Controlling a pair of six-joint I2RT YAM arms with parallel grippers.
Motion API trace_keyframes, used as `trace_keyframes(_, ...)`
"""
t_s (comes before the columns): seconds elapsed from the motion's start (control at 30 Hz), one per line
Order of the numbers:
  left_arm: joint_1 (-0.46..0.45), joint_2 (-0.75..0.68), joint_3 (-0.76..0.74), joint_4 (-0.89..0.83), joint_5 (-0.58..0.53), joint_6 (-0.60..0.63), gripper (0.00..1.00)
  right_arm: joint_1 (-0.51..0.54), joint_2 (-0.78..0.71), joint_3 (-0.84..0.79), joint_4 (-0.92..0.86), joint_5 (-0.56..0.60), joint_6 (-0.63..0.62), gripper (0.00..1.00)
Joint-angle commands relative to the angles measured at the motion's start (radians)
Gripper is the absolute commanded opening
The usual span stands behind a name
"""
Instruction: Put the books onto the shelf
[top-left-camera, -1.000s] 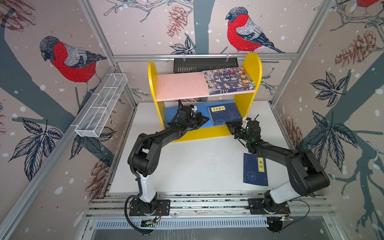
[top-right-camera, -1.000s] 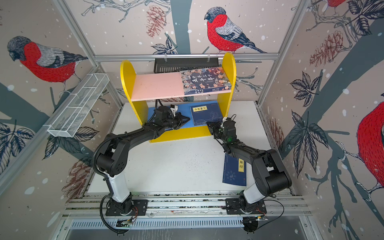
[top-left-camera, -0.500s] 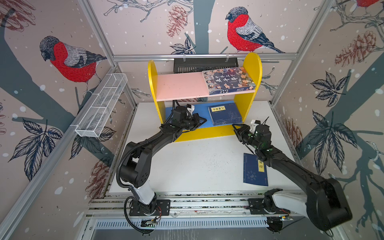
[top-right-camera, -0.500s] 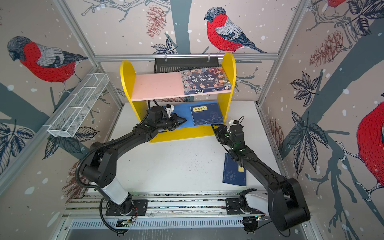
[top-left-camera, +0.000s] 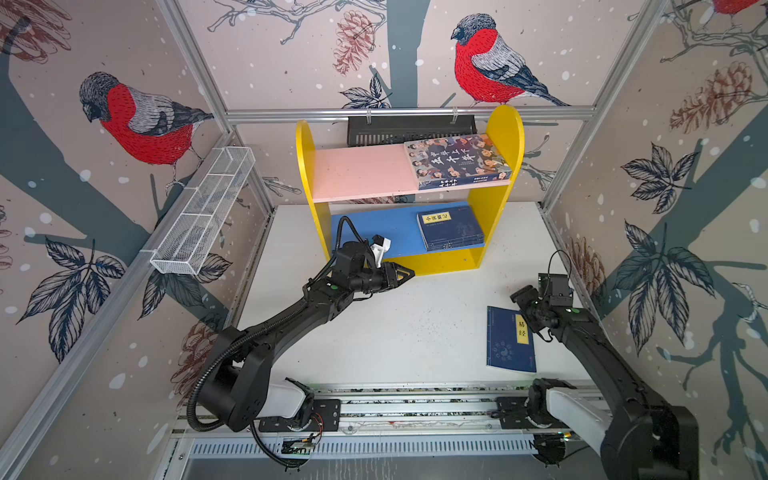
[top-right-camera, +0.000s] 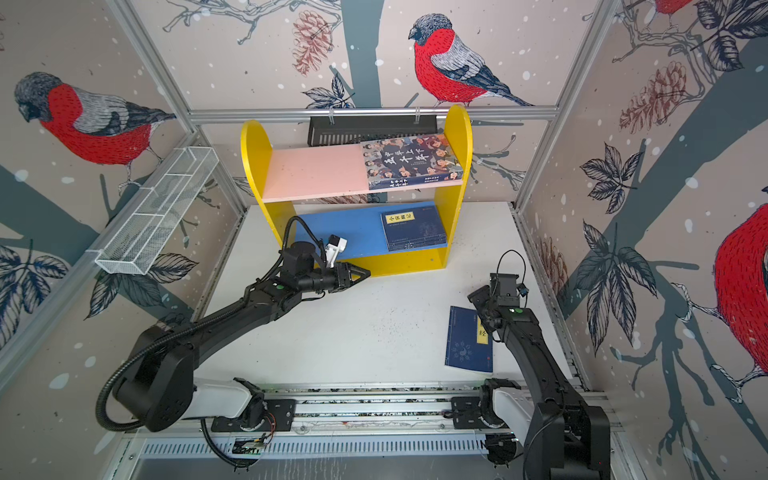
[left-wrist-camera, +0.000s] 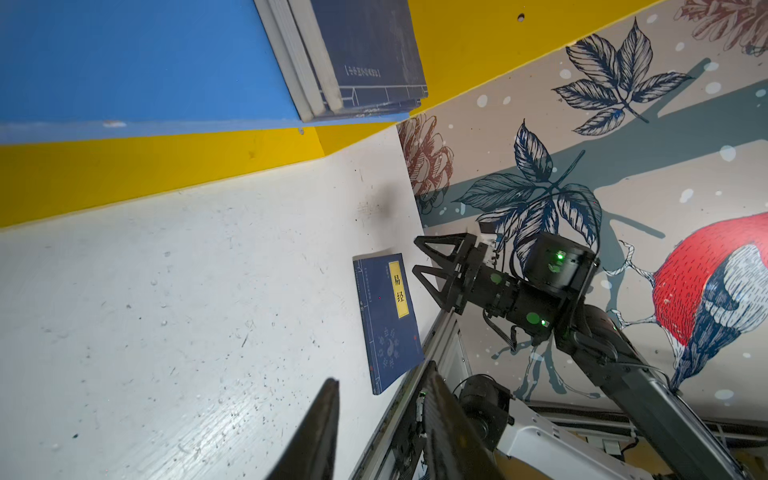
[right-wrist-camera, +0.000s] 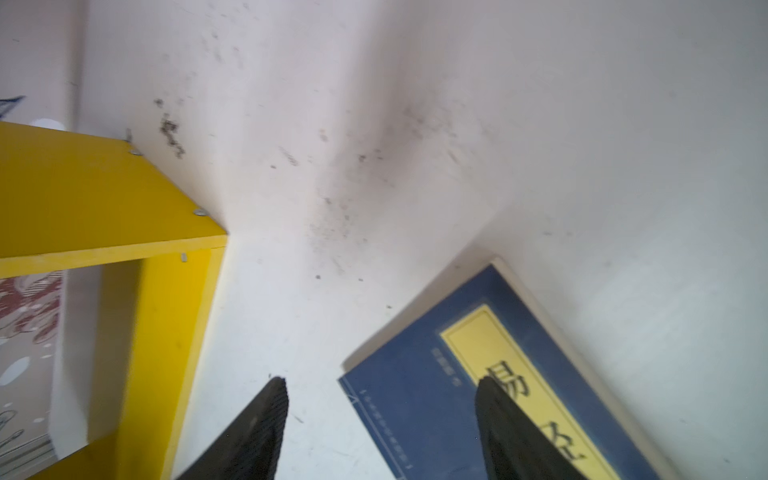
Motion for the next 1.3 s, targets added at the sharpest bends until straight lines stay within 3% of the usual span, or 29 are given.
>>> trace_keyframes(0.0, -0.005, -0.016, -0.03, 0.049, 0.057, 0.059, 0.41, -0.024, -0.03, -0.036, -0.07, 0.027, -0.026, 0.74)
trace_keyframes(0.33, -0.006, -0.071, -0.087, -0.064, 0.015, 0.141, 0.49, -0.089, -0.138, -0.113, -0.149, 0.102, -0.008, 0.74)
trace_keyframes(0.53, -0.006, -0.087, -0.115, -0.091, -0.044, 0.136, 0.53, -0.154, -0.093, -0.18, -0.076, -0.039, -0.041, 0.74)
trace_keyframes(0.87, -0.001, -0.102, -0.161, -0.084, -0.113, 0.108, 0.55, -0.142, 0.004, -0.194, 0.005, -0.201, -0.122, 0.7)
trace_keyframes(1.1, 0.002, -0.065, -0.18, -0.021, -0.088, 0.101, 0.54, 0.003, 0.034, -0.166, 0.068, -0.218, -0.123, 0.64)
trace_keyframes(1.27, 0.002, -0.02, -0.185, 0.008, -0.079, 0.117, 0.53, 0.237, 0.167, -0.081, 0.113, -0.225, -0.114, 0.62)
